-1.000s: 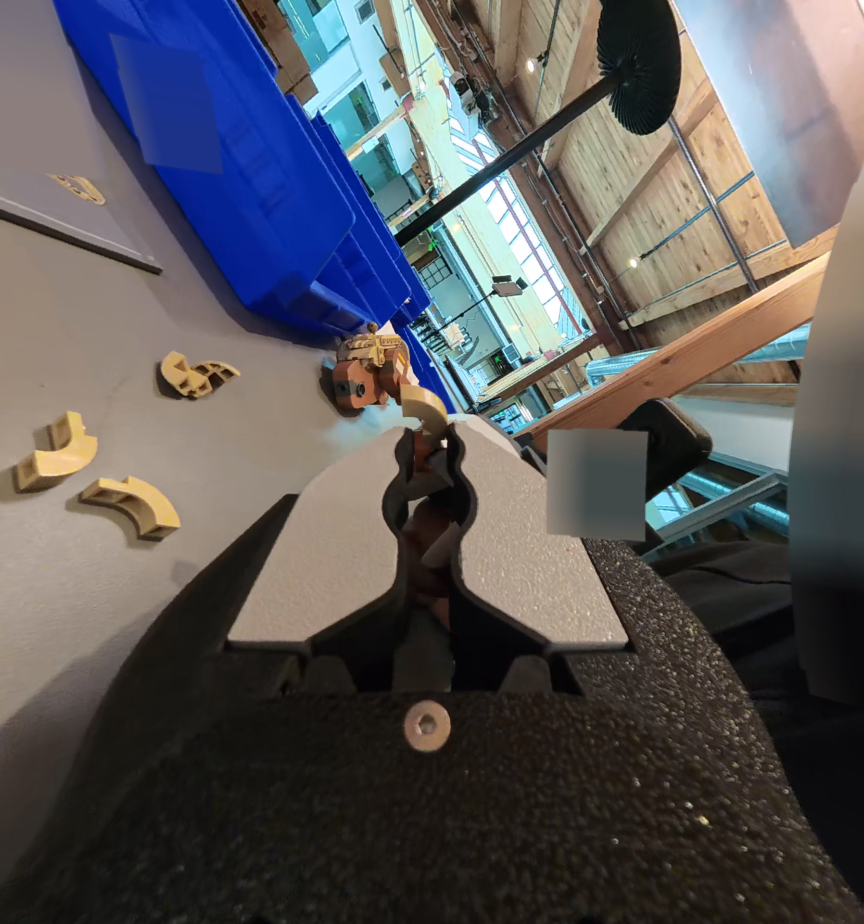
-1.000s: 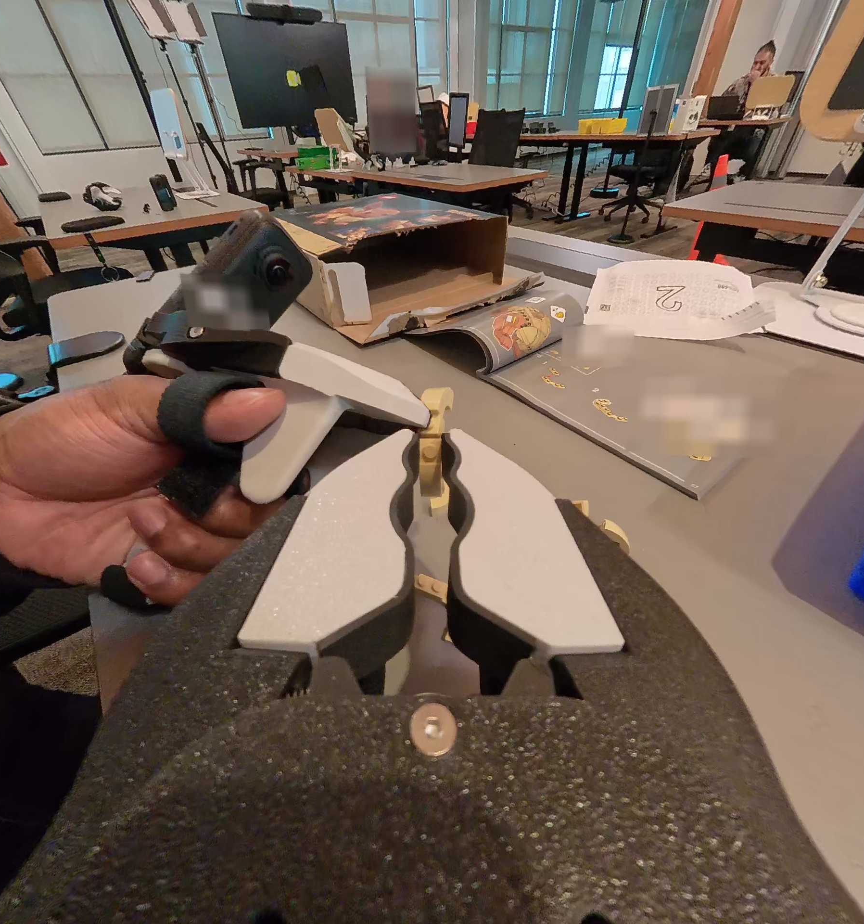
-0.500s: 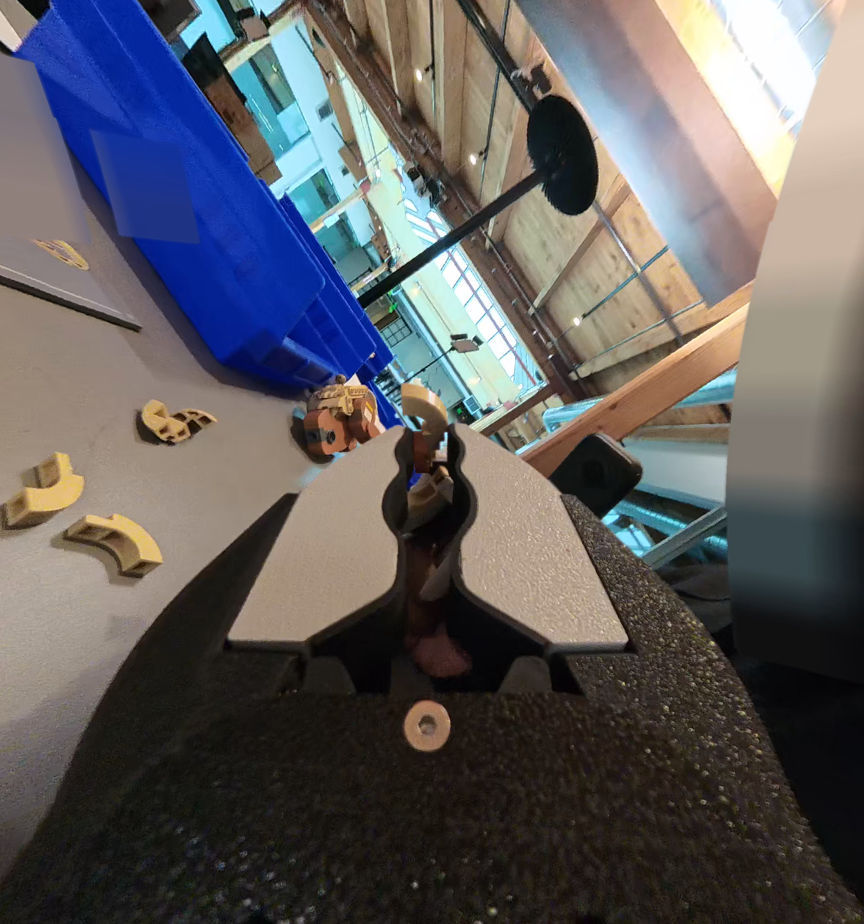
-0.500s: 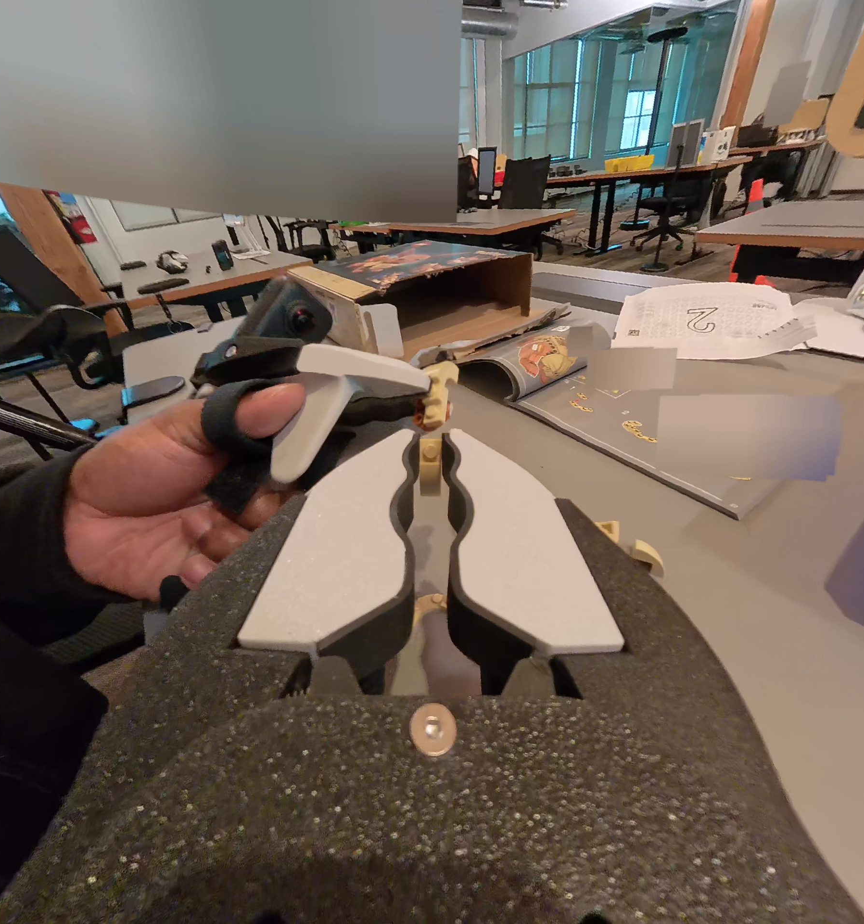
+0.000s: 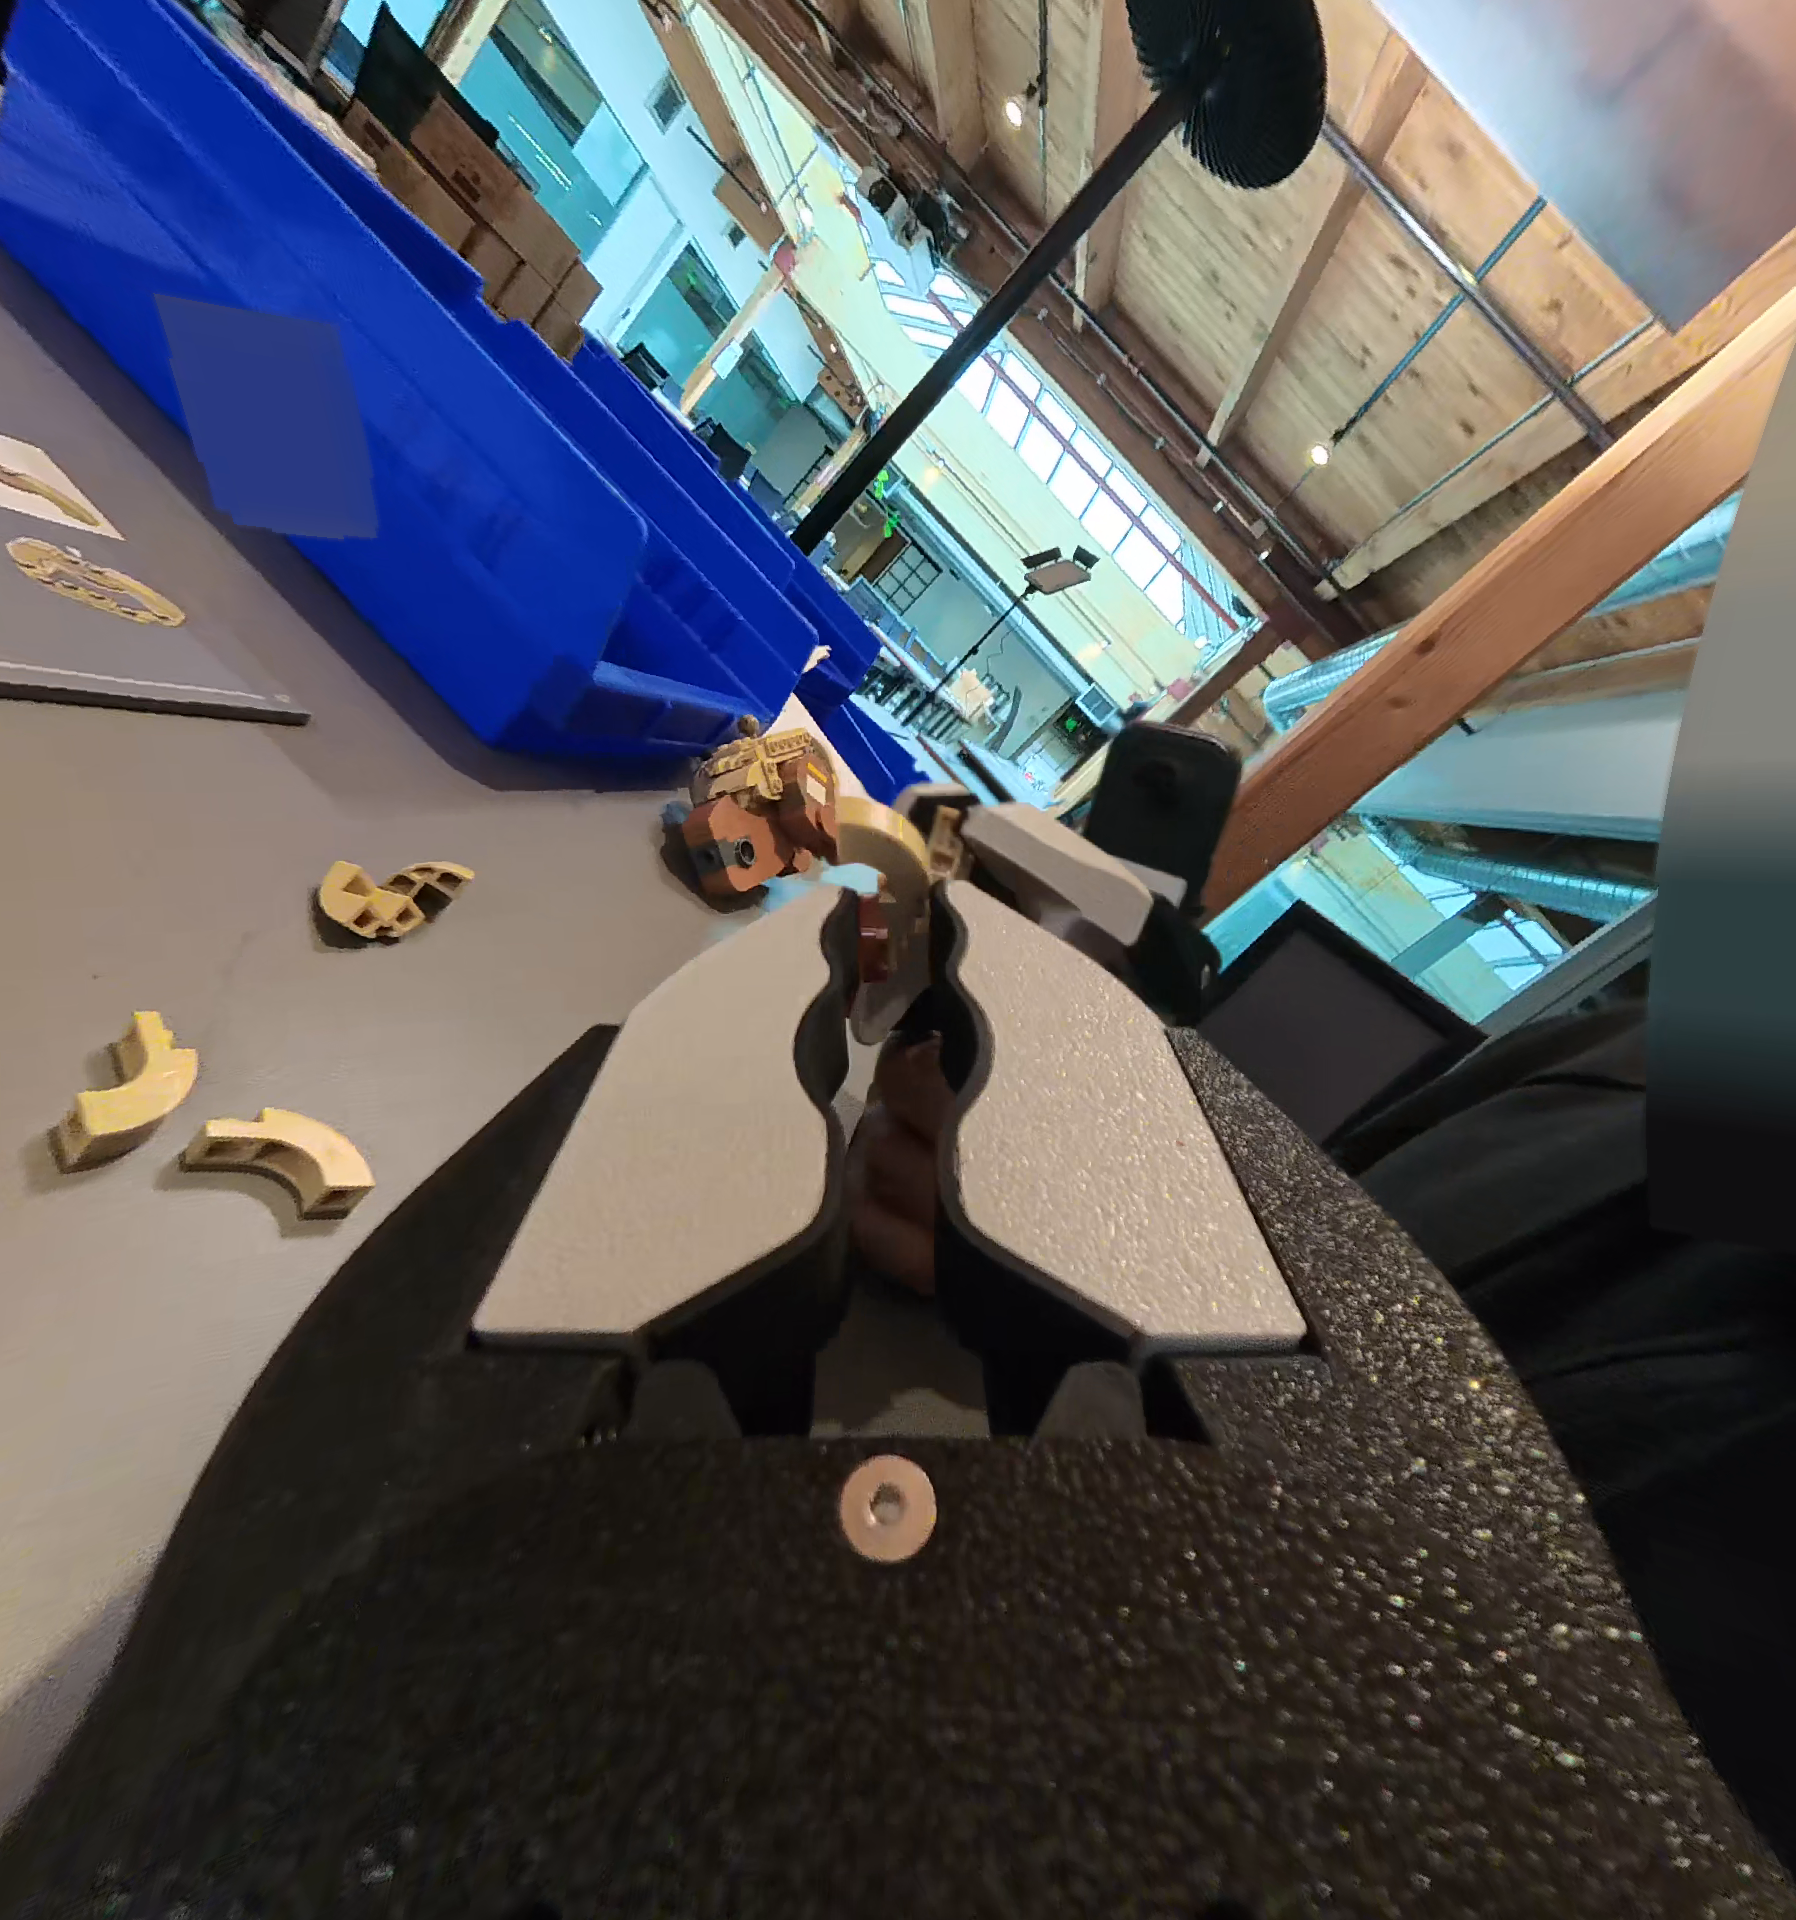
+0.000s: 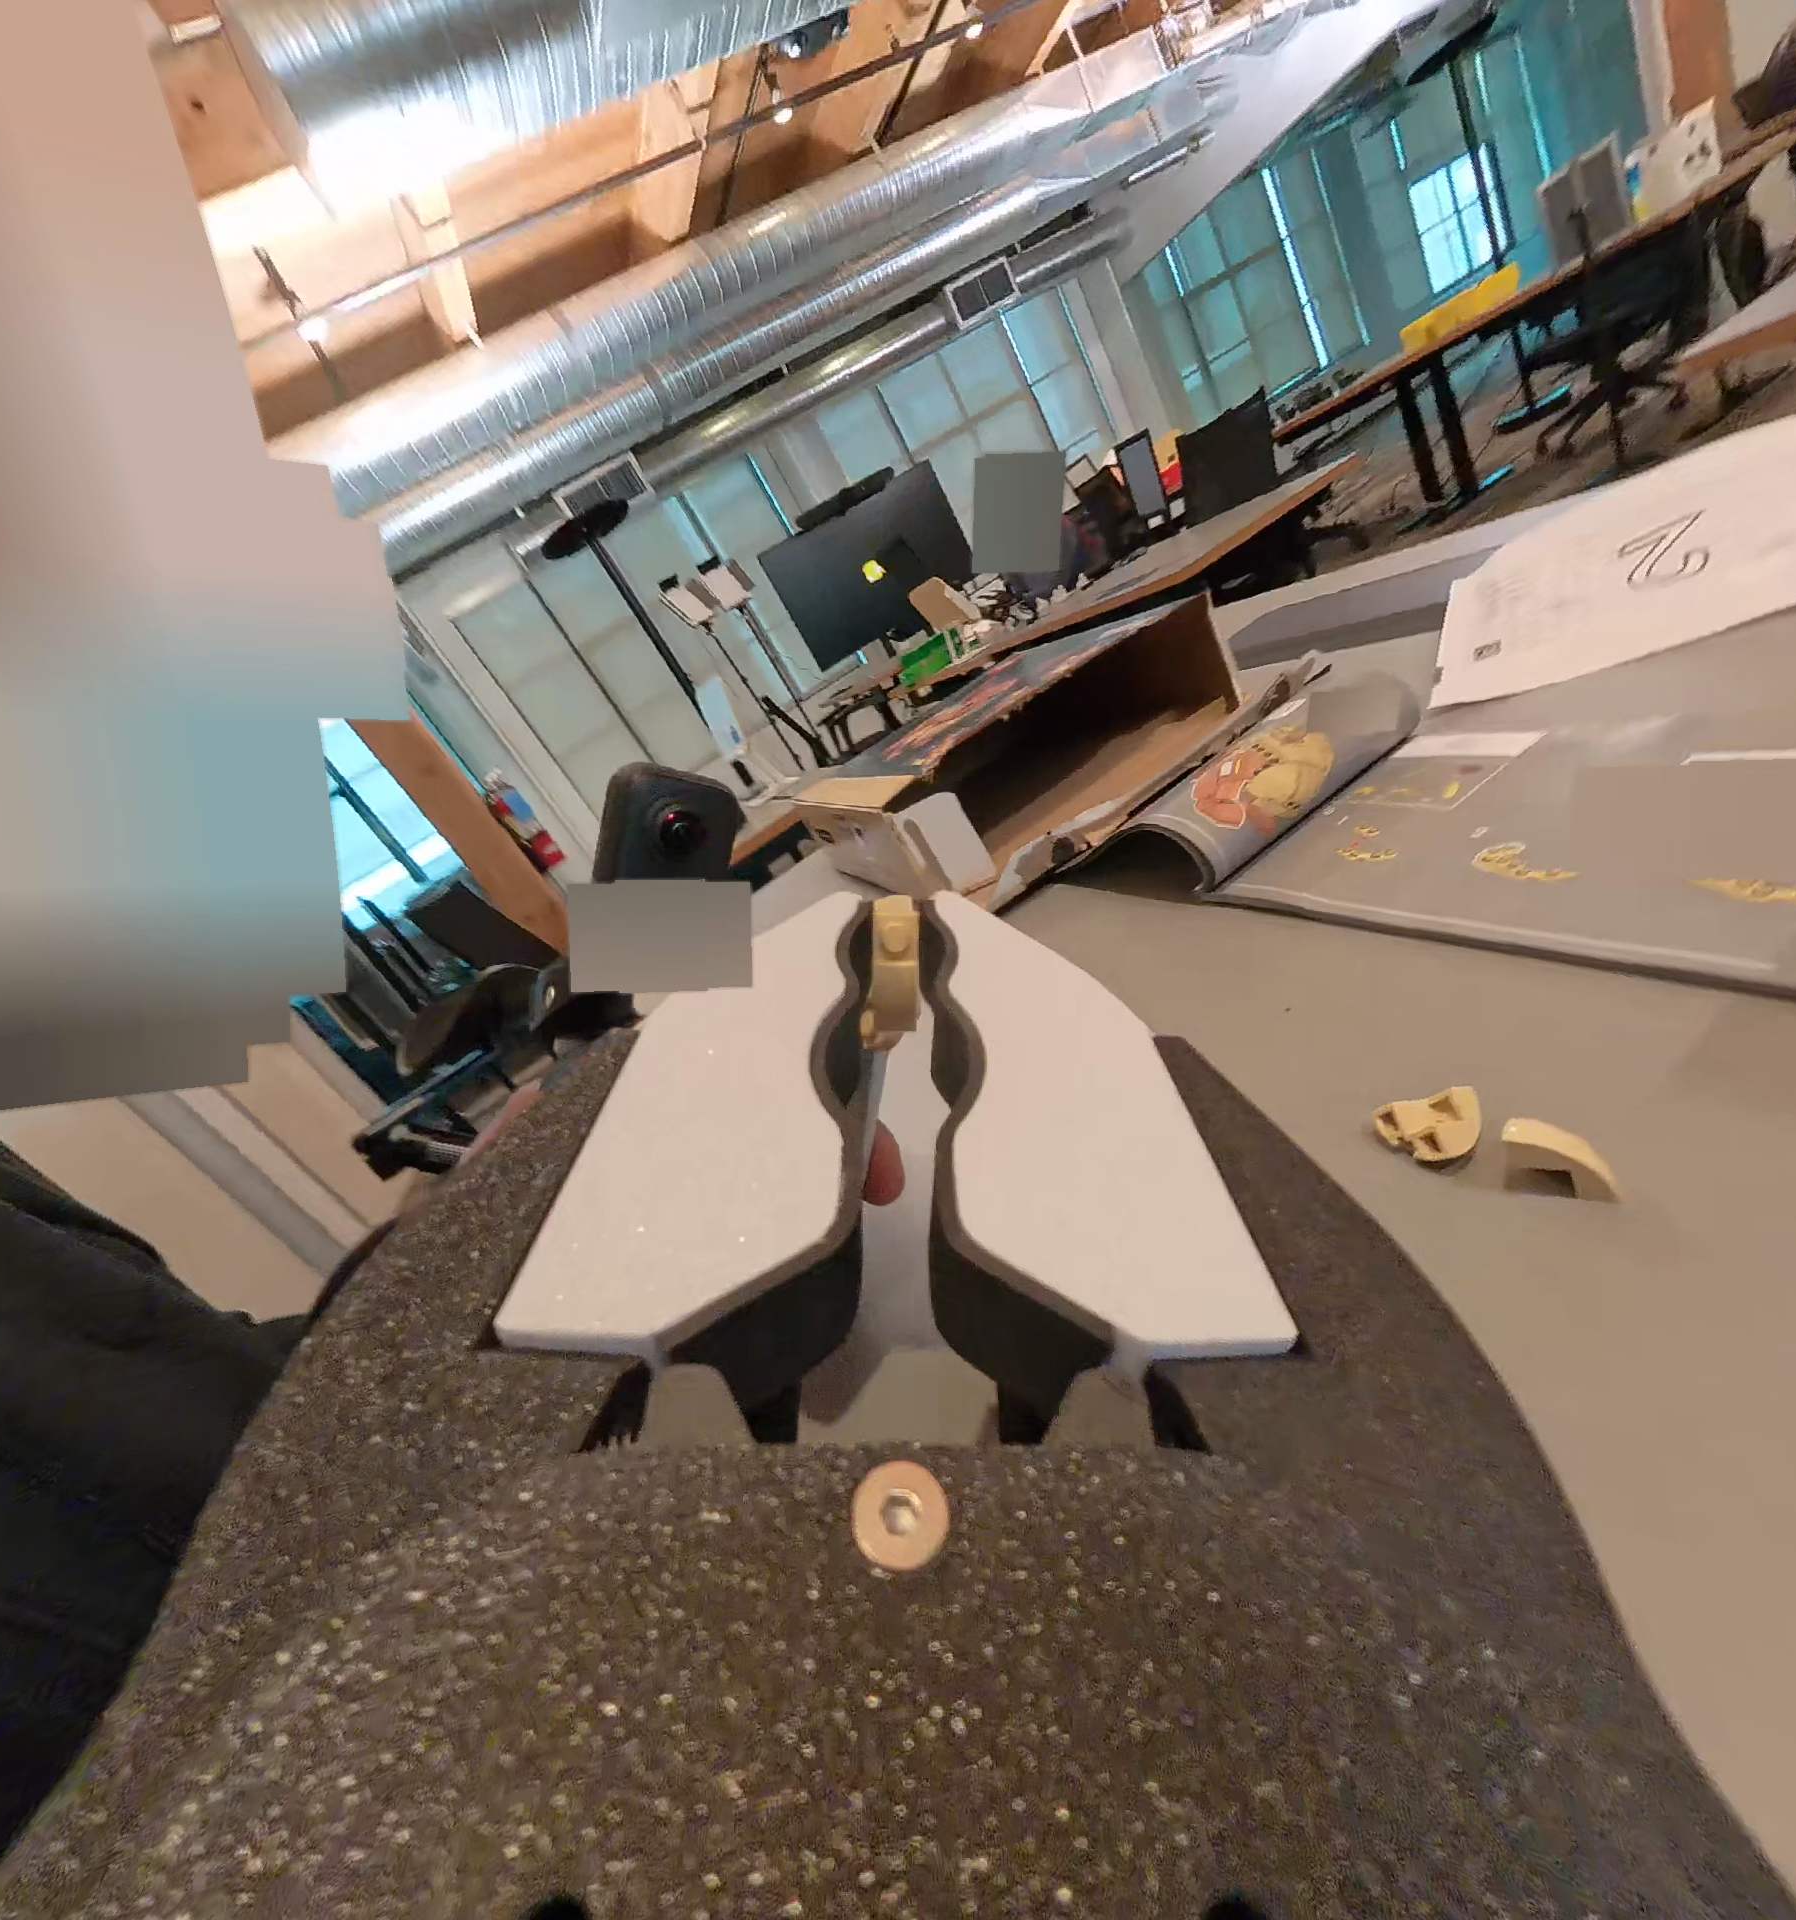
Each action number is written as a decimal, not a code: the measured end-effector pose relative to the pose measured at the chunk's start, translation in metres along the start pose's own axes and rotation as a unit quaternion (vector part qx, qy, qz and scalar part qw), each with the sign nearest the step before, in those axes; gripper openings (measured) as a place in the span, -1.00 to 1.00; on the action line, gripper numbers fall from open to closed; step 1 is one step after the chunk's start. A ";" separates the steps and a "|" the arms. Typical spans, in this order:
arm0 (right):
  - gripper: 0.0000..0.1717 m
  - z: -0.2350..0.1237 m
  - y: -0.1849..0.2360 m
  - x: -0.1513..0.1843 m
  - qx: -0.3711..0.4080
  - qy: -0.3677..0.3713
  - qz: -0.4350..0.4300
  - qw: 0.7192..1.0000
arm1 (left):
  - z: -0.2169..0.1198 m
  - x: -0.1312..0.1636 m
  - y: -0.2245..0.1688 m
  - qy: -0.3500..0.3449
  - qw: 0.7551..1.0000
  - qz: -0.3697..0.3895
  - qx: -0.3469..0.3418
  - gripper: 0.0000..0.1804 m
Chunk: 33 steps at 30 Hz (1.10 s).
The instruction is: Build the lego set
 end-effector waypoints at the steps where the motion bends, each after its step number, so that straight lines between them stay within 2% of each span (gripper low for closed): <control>1: -0.91 0.000 -0.002 0.000 -0.003 0.000 0.016 1.000 | 0.001 0.002 -0.001 0.006 1.000 0.009 -0.002 -0.87; 5: -0.91 0.001 -0.004 0.002 0.000 0.006 0.031 0.999 | 0.004 0.006 -0.002 0.015 0.999 0.037 -0.016 -0.87; 12: -0.92 0.003 0.005 0.004 -0.024 0.014 0.054 0.998 | 0.000 -0.001 0.001 -0.009 0.998 0.056 -0.034 -0.87; 33: -0.92 0.005 0.007 0.010 -0.045 0.015 0.108 0.993 | 0.003 0.004 -0.004 0.022 0.996 0.089 -0.015 -0.85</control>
Point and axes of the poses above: each gripper's, where its closed fingertips meet, z out along the fingers, x out of its underside, y = z × x across the jaws, the point moved 1 cm from there along -z, back along the fingers, and after that the axes turned 4 degrees about -z, right-handed, at the moved point
